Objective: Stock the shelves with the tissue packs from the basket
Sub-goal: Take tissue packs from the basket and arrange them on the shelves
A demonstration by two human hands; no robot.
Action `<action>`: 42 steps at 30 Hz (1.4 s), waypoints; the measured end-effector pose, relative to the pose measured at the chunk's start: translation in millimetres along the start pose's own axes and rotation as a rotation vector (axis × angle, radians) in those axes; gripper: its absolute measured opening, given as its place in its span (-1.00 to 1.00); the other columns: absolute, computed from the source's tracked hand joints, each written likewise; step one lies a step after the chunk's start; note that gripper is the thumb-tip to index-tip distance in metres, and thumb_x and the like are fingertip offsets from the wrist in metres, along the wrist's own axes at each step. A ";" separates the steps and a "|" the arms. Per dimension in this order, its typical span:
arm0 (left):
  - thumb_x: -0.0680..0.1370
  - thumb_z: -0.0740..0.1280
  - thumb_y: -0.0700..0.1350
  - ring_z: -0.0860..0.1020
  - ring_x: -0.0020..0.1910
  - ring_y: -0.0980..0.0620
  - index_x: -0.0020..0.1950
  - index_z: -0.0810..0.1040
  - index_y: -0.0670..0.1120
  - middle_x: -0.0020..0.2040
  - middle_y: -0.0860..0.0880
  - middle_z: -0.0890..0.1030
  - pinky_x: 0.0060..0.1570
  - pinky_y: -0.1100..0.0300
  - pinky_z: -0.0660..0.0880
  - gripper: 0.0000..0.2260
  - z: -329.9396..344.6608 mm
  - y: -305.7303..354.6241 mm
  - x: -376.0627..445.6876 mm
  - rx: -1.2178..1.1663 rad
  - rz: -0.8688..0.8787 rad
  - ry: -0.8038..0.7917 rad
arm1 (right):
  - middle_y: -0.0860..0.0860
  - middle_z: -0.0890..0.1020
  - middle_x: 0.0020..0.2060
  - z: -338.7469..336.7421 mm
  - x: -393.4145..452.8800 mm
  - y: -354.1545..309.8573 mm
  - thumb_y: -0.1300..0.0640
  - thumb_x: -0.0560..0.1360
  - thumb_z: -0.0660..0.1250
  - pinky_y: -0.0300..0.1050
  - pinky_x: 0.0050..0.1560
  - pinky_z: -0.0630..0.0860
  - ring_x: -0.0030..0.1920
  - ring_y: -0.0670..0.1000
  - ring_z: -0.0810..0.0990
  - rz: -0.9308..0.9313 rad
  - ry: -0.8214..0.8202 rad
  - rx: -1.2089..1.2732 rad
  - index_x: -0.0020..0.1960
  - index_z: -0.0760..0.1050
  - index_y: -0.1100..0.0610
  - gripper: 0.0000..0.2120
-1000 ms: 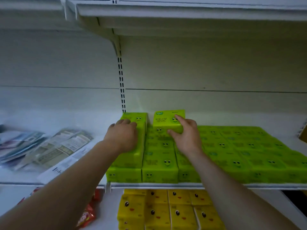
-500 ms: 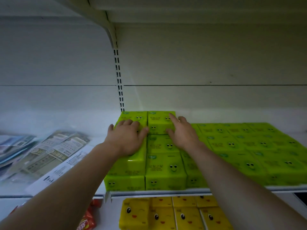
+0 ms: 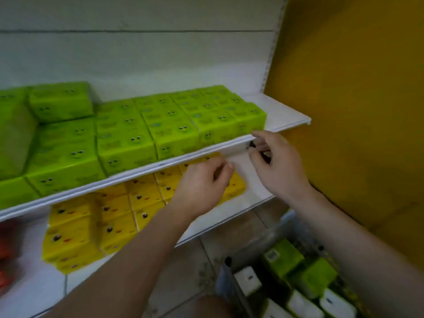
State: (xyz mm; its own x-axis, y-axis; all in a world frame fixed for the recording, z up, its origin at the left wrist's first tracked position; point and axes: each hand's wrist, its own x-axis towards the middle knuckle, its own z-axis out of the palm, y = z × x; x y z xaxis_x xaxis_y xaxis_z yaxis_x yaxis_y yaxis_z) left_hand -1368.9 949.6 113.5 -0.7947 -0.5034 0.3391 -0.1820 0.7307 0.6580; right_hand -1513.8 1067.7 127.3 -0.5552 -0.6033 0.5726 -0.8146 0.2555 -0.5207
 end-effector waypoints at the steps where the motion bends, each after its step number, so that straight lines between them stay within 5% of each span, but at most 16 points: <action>1: 0.56 0.11 0.20 0.62 -0.19 0.00 -0.12 0.54 -0.04 -0.24 0.01 0.66 -0.15 -0.01 0.53 -0.63 27.9 7.5 -8.6 -0.025 0.006 -0.074 | 0.04 0.59 0.05 -13.3 -21.7 20.6 0.10 0.54 0.34 -0.06 0.07 0.53 -0.01 -0.02 0.58 0.064 -0.021 -0.025 0.31 0.48 0.11 -0.65; 6: 0.58 0.23 0.05 0.60 -0.08 -0.03 -0.03 0.56 -0.02 -0.10 -0.03 0.66 -0.14 0.12 0.46 -0.81 146.7 35.5 -61.2 -0.031 0.037 -0.417 | 0.03 0.63 0.04 -57.4 -127.0 103.2 0.07 0.55 0.32 -0.04 0.02 0.54 0.01 0.04 0.61 0.362 -0.275 -0.124 0.33 0.46 0.08 -0.65; 9: 0.61 0.22 -0.02 0.60 -0.01 -0.11 0.04 0.55 -0.04 -0.02 -0.10 0.66 -0.08 0.07 0.50 -0.85 192.3 40.1 -94.2 -0.002 0.035 -0.595 | 0.08 0.66 0.04 -66.7 -186.2 129.1 0.00 0.53 0.32 -0.13 -0.10 0.45 0.07 0.12 0.61 0.488 -0.594 -0.283 0.22 0.51 0.05 -0.71; 13: 0.63 0.20 -0.01 0.59 -0.01 -0.06 0.17 0.50 0.01 0.02 -0.05 0.63 -0.02 0.01 0.55 -0.83 228.8 35.5 -134.3 -0.026 -0.047 -0.787 | 0.10 0.49 0.36 -60.1 -267.7 156.1 -0.19 0.48 0.35 -0.04 0.20 0.46 0.35 0.15 0.47 0.722 -1.141 -0.383 0.47 0.31 0.04 -0.35; 16: 0.64 0.18 -0.02 0.59 0.03 -0.01 0.26 0.47 0.03 0.11 -0.02 0.62 0.02 -0.01 0.57 -0.78 241.9 29.6 -150.8 -0.050 -0.102 -0.809 | 0.12 0.35 0.48 -59.1 -307.9 163.5 -0.30 0.45 0.32 -0.03 0.33 0.39 0.43 0.15 0.38 0.828 -1.290 -0.391 0.55 0.18 0.07 -0.19; 20: 0.65 0.18 -0.01 0.58 0.04 -0.02 0.28 0.44 0.03 0.11 -0.02 0.63 0.03 -0.03 0.54 -0.77 245.8 23.9 -164.0 -0.024 -0.108 -0.816 | 0.19 0.27 0.48 -52.1 -342.5 152.6 -0.42 0.41 0.21 0.08 0.32 0.36 0.41 0.24 0.36 1.001 -1.235 -0.363 0.57 0.03 0.06 -0.09; 25: 0.64 0.19 -0.03 0.59 0.01 0.03 0.32 0.43 0.03 0.08 0.01 0.62 0.04 0.04 0.56 -0.75 236.8 25.1 -163.5 -0.115 -0.167 -0.767 | 0.17 0.32 0.37 -67.3 -321.2 138.8 -0.27 0.40 0.29 0.01 0.16 0.45 0.31 0.22 0.46 1.068 -1.026 -0.282 0.48 0.19 0.05 -0.24; 27: 0.63 0.23 0.00 0.58 0.01 0.08 0.33 0.42 0.03 0.07 0.06 0.59 -0.02 0.26 0.55 -0.72 229.2 27.6 -155.7 -0.209 -0.243 -0.714 | 0.08 0.50 0.23 -94.2 -295.6 131.6 -0.27 0.21 0.35 0.03 0.06 0.52 0.16 0.13 0.56 1.235 -0.764 0.064 0.39 0.35 -0.03 -0.21; 29: 0.54 0.31 0.18 0.55 0.11 0.12 0.35 0.41 0.09 0.17 0.09 0.56 0.03 0.36 0.51 -0.59 216.9 31.8 -144.9 -0.397 -0.407 -0.696 | 0.11 0.67 0.05 -112.2 -281.1 128.1 -0.16 0.05 0.43 0.19 0.07 0.56 0.00 0.14 0.66 1.396 -0.467 0.688 0.22 0.57 0.06 -0.25; 32: 0.42 0.38 0.34 0.55 0.23 0.10 0.36 0.43 0.24 0.27 0.14 0.57 0.26 0.03 0.51 -0.47 194.7 40.3 -128.7 -0.814 -0.610 -0.746 | 0.26 0.60 0.20 -119.5 -260.2 111.2 -0.09 0.12 0.55 0.29 0.14 0.54 0.17 0.29 0.61 1.361 -0.410 1.290 0.22 0.61 0.16 -0.29; 38: 0.52 0.40 0.07 0.68 -0.05 0.12 0.16 0.58 0.08 0.01 0.06 0.70 -0.12 0.12 0.64 -0.77 150.7 47.6 -102.1 -0.846 -0.623 -0.533 | 0.28 0.63 0.14 -81.7 -228.1 94.4 -0.13 0.62 0.05 0.40 0.19 0.48 0.14 0.31 0.62 1.321 -0.328 1.030 0.37 0.42 0.16 -0.51; 42: 0.53 0.39 0.11 0.68 -0.13 0.06 0.10 0.52 0.05 -0.06 0.02 0.67 -0.18 0.03 0.67 -0.78 124.4 34.6 -88.0 -0.656 -0.607 -0.339 | 0.05 0.65 0.17 -68.2 -202.5 70.1 -0.20 0.53 0.22 0.20 0.08 0.61 0.14 0.10 0.65 1.044 -0.400 0.939 0.31 0.46 -0.04 -0.58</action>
State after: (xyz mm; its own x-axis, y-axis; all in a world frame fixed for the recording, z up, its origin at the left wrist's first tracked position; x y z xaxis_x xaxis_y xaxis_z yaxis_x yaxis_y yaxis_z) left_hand -1377.3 1076.6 22.9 -0.8159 -0.4755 -0.3289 -0.3393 -0.0669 0.9383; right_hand -1469.9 1259.2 18.0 -0.6025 -0.6620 -0.4457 0.4152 0.2169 -0.8835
